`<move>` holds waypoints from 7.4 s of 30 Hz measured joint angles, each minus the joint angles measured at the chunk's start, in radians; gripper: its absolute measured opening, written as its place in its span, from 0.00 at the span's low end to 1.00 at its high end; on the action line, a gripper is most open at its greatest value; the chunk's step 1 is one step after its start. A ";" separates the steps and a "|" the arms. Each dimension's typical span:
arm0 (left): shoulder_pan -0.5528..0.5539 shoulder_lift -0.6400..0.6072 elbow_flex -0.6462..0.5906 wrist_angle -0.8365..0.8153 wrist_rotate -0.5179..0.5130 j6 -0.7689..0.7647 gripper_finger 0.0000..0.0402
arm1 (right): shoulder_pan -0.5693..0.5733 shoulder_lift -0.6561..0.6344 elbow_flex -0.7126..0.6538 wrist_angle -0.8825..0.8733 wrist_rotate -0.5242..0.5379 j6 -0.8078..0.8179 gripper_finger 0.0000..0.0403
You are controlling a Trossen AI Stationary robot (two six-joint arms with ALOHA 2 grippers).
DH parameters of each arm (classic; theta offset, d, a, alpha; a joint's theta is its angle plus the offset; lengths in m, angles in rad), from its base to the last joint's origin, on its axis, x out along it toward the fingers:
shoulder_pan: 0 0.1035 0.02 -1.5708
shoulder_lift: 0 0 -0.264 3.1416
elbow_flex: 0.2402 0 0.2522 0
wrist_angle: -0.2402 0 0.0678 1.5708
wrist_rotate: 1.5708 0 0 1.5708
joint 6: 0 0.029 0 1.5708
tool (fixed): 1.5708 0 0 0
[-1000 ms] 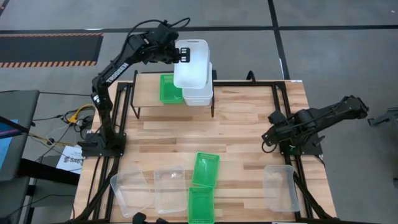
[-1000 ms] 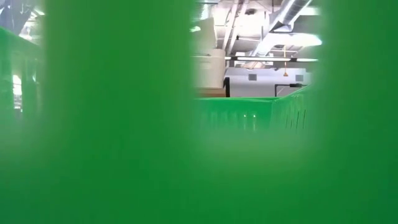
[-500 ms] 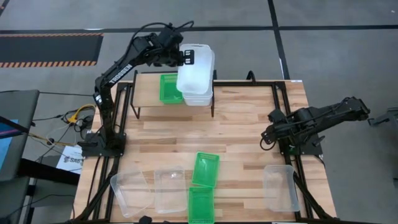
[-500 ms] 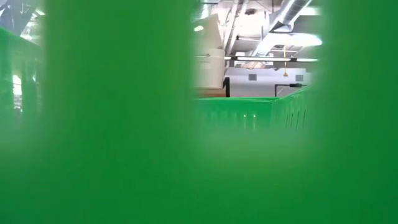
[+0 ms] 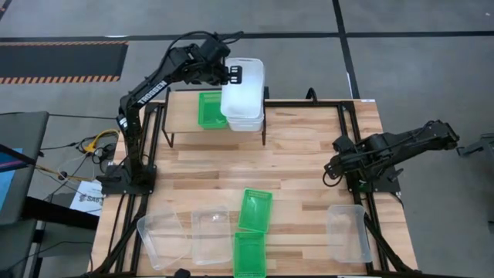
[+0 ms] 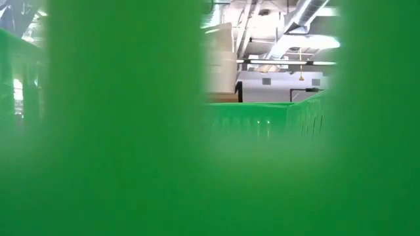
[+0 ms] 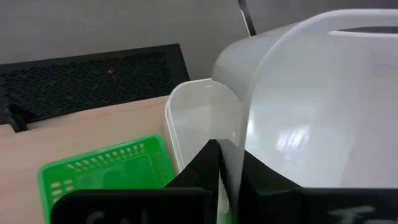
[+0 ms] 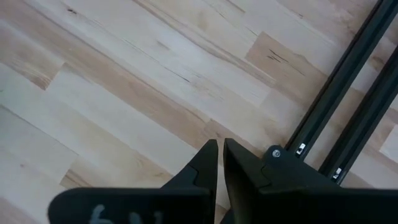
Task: Stack baskets on shelf by color
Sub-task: Stack the white bin on top of the white bins on the shelf, then stack the top green bin on top of the green bin on the shelf
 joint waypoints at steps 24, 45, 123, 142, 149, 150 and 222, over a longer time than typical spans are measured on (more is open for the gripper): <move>0.010 -0.025 0.048 0.224 -0.016 0.151 0.34 | 0.000 0.000 0.000 0.000 -0.020 0.001 0.13; -0.021 0.189 0.017 0.472 -0.222 0.330 0.00 | 0.000 0.000 0.000 0.000 -0.020 0.009 0.13; -0.144 0.087 0.019 0.498 -0.317 0.596 0.00 | 0.000 0.000 0.000 0.010 -0.026 -0.002 0.13; -0.806 -0.081 -0.093 -0.290 -0.291 -0.342 0.46 | 0.001 0.000 0.000 0.056 -0.025 -0.106 0.13; -0.982 -0.114 -0.363 -0.280 -0.228 -0.879 0.52 | 0.002 0.000 0.000 0.058 -0.026 -0.108 0.13; -1.001 -0.119 -0.408 -0.280 -0.223 -0.952 0.52 | 0.002 0.000 0.000 0.058 -0.026 -0.108 0.13; -0.742 0.178 -0.623 0.437 0.189 -0.520 0.00 | 0.001 -0.001 0.000 0.075 -0.033 -0.211 0.13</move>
